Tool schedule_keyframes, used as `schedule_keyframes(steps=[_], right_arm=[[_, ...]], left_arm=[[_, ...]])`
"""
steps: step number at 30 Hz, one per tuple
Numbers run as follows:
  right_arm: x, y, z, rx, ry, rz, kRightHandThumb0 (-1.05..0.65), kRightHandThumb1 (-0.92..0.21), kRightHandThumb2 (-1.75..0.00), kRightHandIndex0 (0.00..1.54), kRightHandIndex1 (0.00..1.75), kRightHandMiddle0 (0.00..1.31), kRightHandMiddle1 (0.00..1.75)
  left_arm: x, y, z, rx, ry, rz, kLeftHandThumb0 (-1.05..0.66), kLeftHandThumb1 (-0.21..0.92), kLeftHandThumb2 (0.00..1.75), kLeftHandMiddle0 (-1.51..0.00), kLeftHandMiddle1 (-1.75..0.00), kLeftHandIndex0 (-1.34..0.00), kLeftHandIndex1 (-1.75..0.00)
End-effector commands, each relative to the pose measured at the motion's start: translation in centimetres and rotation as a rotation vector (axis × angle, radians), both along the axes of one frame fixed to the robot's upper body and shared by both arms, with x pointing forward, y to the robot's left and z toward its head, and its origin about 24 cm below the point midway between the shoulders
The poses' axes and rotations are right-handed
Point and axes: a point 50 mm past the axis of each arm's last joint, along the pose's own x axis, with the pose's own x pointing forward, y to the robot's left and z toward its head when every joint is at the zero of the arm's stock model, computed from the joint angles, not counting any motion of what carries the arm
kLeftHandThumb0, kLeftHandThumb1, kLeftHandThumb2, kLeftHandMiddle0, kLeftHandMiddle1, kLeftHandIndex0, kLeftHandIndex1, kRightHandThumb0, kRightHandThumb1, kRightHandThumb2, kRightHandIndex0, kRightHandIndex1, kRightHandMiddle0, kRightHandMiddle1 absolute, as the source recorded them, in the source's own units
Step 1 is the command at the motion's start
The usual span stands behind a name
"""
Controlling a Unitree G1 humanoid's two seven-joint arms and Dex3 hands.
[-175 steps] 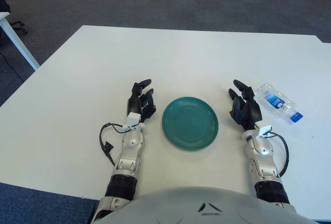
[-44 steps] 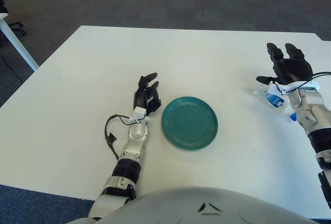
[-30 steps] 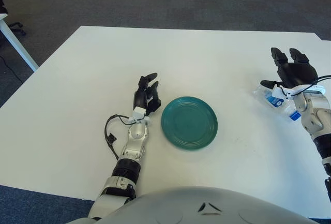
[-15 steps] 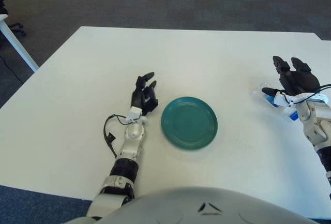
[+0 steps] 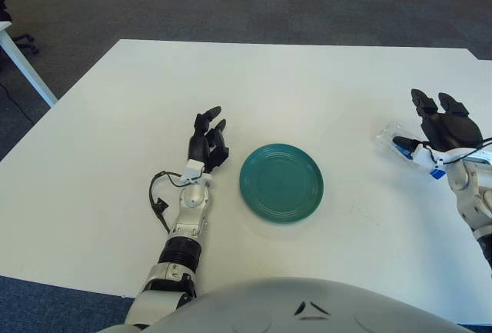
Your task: Put the bottle into the plate.
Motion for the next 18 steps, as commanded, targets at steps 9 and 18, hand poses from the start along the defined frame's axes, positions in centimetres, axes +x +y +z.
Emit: schedule_keyframes(steps=[9, 18], right_arm=[[-1.2, 0.5, -1.5, 0.067, 0.000, -0.010, -1.05, -0.92, -0.65, 0.00, 0.00, 0.00, 0.00], [-1.8, 0.7, -2.1, 0.094, -0.005, -0.004, -1.05, -0.92, -0.64, 0.00, 0.00, 0.00, 0.00]], left_arm=[[-2.7, 1.8, -3.1, 0.003, 0.132, 0.016, -0.74, 0.92, 0.79, -0.68, -0.03, -0.16, -0.80], [-3.1, 2.1, -2.7, 0.004, 0.111, 0.008, -0.76, 0.92, 0.79, -0.69, -0.03, -0.16, -0.80]])
